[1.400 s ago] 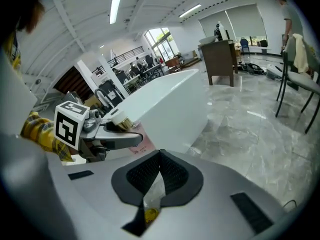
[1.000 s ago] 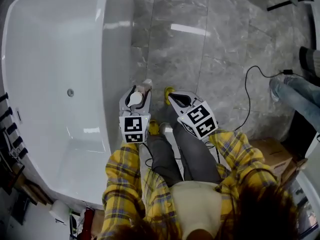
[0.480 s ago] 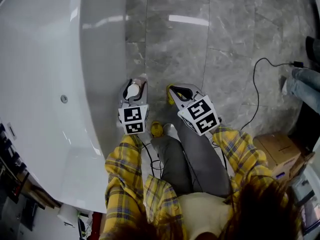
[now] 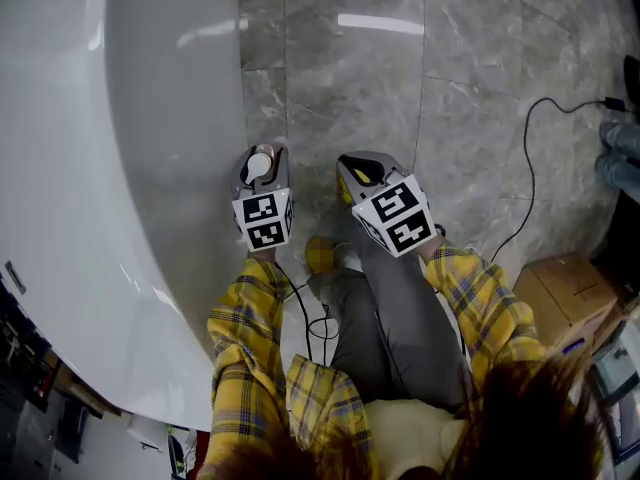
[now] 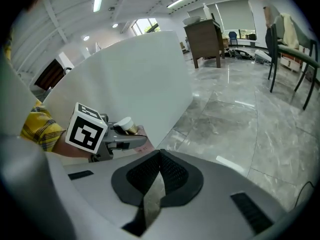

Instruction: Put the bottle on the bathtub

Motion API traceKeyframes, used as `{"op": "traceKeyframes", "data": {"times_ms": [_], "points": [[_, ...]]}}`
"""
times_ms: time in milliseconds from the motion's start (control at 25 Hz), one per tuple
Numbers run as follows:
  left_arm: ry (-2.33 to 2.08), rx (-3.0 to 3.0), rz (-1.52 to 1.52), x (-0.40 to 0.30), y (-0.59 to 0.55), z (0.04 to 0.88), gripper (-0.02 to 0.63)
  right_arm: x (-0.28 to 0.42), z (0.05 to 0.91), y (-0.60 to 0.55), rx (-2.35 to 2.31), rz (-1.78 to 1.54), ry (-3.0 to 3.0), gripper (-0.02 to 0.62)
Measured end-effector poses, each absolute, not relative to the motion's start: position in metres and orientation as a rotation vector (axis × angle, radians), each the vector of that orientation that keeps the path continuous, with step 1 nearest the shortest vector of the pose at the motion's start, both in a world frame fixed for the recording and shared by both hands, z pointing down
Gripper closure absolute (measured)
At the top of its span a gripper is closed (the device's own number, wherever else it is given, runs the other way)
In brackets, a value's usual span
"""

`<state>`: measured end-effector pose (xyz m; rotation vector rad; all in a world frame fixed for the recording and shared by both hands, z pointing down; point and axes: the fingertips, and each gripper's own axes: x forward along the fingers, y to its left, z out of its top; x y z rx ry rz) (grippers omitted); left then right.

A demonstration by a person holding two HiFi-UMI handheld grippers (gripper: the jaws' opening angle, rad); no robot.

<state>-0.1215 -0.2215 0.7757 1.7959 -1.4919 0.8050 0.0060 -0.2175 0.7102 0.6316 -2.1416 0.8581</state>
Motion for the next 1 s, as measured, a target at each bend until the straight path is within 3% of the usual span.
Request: {"op": "traceKeyframes", "data": {"times_ms": [1000], "points": [[-1.516,1.807,0.845,-0.134,-0.227,0.882,0.387,0.004,0.782,-0.196,0.622,0.913,-2.124,0.581]]}}
